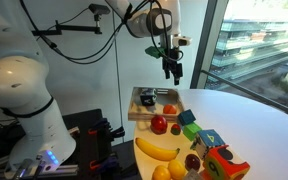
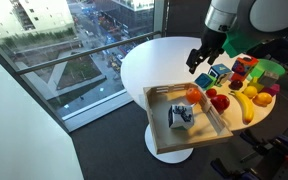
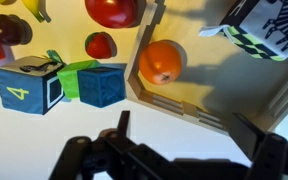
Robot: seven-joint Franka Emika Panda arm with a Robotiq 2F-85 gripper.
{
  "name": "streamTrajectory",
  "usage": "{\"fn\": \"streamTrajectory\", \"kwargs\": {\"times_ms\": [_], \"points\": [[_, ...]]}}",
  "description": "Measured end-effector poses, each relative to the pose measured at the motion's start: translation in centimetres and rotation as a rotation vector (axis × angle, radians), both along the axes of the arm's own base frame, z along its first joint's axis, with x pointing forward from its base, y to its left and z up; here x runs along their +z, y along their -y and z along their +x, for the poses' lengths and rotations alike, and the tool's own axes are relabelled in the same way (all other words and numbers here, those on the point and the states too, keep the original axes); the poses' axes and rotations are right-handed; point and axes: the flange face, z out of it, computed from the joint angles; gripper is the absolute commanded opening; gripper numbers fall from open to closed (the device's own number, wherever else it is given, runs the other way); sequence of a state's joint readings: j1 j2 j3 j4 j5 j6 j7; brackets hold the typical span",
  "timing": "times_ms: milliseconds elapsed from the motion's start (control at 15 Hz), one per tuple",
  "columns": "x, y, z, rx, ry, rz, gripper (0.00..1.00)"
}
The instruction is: Put the white and black dice on the tray
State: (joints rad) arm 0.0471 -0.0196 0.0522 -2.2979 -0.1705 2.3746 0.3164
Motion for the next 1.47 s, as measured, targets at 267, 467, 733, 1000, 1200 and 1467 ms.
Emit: {"fn": "streamTrajectory", "kwargs": {"times_ms": [267,467,733,1000,1200,1467], "points": [[0.3,2.4,-0.2,-0.068,-0.039,0.023,1.00],[0.9,4.2,-0.8,-0.101,-0.074,0.026,1.00],[2.3,6.1,-1.9,-0.096,-0.122,0.026,1.00],[4.3,7.5,-3.6,-0.050,-0.184,0.047,1.00],[5.9,8.7,-5.3,-0.032,-0.243,0.070,1.00],[8.9,10.2,-7.6,-0.056,-0.290,0.086,1.00]]}}
